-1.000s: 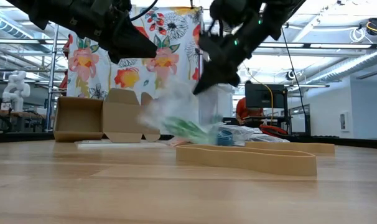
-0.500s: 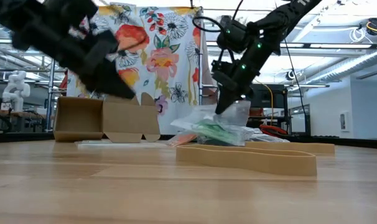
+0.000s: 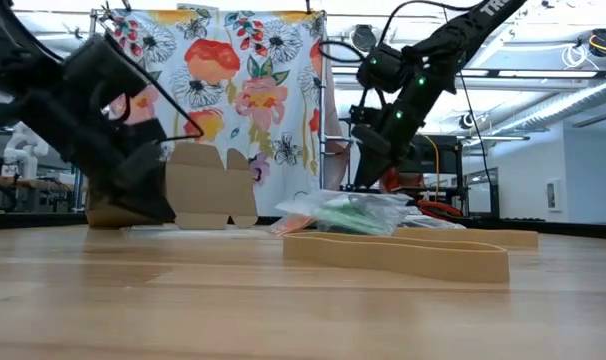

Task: Sort rubber bands
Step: Open the transparent zip bag

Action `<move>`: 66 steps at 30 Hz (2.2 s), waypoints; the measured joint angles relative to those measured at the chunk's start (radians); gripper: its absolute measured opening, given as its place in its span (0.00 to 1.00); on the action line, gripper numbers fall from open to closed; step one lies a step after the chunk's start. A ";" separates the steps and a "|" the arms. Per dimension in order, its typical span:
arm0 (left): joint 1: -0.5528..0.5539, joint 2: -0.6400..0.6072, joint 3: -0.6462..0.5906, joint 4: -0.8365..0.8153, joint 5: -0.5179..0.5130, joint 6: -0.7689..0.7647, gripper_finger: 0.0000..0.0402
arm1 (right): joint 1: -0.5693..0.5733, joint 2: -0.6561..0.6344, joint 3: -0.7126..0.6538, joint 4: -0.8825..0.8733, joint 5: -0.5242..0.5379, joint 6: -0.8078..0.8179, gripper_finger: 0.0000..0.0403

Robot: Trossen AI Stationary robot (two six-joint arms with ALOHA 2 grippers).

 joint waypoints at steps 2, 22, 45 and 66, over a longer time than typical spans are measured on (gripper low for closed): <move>0.019 0.032 0.000 0.005 0.002 0.003 0.33 | 0.001 -0.020 0.000 -0.002 -0.001 -0.002 0.49; -0.050 0.171 0.052 0.172 0.302 -0.006 0.01 | 0.287 -0.198 0.000 -0.014 -0.077 0.114 0.49; -0.130 0.123 0.084 0.150 0.356 -0.005 0.00 | 0.173 0.437 0.243 0.580 -0.122 -0.078 0.39; -0.130 0.123 0.084 0.154 0.347 0.002 0.05 | 0.238 0.361 0.292 0.264 -0.152 -0.072 0.38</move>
